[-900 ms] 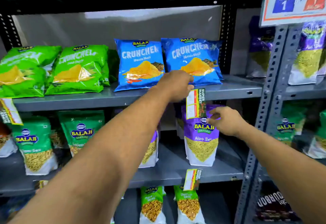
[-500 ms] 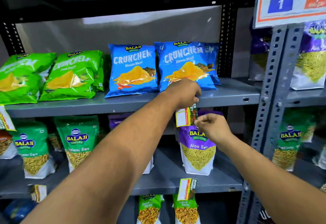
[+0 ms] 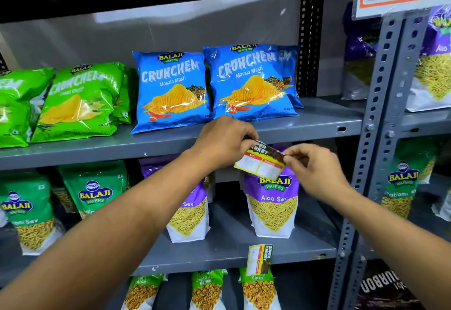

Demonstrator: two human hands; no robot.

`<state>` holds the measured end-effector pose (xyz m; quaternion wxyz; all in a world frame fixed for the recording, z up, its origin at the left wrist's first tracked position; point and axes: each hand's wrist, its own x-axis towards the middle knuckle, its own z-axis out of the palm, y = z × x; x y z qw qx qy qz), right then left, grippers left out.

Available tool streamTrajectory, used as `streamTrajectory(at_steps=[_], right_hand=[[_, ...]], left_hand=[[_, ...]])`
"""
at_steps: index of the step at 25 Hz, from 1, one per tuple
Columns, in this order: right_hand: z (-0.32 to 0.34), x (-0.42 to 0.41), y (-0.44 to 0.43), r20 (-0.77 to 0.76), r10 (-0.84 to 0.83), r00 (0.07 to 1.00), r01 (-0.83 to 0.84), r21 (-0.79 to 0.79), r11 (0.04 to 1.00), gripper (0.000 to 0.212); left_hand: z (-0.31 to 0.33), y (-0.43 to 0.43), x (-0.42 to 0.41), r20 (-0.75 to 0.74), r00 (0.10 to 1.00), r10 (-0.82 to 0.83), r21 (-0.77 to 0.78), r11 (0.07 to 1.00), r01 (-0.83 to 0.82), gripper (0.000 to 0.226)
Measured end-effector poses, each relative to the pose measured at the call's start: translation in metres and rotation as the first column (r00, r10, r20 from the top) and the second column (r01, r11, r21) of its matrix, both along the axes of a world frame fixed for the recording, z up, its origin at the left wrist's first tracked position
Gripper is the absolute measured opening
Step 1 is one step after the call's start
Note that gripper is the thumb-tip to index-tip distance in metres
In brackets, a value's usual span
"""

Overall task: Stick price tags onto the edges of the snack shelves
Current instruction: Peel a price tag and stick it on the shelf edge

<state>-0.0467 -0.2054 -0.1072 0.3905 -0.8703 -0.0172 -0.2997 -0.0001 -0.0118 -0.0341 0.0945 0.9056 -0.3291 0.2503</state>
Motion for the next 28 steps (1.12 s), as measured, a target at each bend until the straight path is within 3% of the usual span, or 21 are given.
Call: streamTrajectory(at_steps=[4, 11, 17, 21, 24, 28], right_hand=[[0.025, 0.01, -0.004, 0.08, -0.045, 0.996, 0.044, 0.022, 0.999, 0.013], [0.038, 0.029, -0.003, 0.066, -0.057, 0.996, 0.059, -0.019, 0.998, 0.005], [0.044, 0.034, -0.006, 0.032, -0.09, 0.995, 0.093, -0.111, 0.989, 0.006], [0.05, 0.033, -0.004, 0.105, -0.163, 0.981, 0.185, -0.259, 0.948, 0.006], [0.058, 0.032, -0.004, 0.077, -0.253, 0.964, 0.265, -0.268, 0.926, 0.023], [0.057, 0.027, -0.008, 0.084, -0.244, 0.966, 0.258, -0.341, 0.904, 0.039]], left_hand=[[-0.005, 0.004, -0.001, 0.062, 0.995, 0.083, -0.137, 0.988, -0.074, 0.017], [-0.007, 0.004, 0.006, 0.117, 0.98, 0.16, -0.139, 0.98, -0.143, 0.017], [-0.009, 0.001, 0.01, 0.12, 0.979, 0.164, -0.14, 0.979, -0.147, 0.016], [-0.009, 0.001, 0.012, 0.136, 0.978, 0.159, -0.159, 0.978, -0.137, 0.014], [-0.007, -0.002, 0.012, 0.123, 0.979, 0.162, -0.2, 0.97, -0.135, 0.022], [-0.008, -0.003, 0.008, 0.168, 0.968, 0.189, -0.171, 0.972, -0.16, 0.024]])
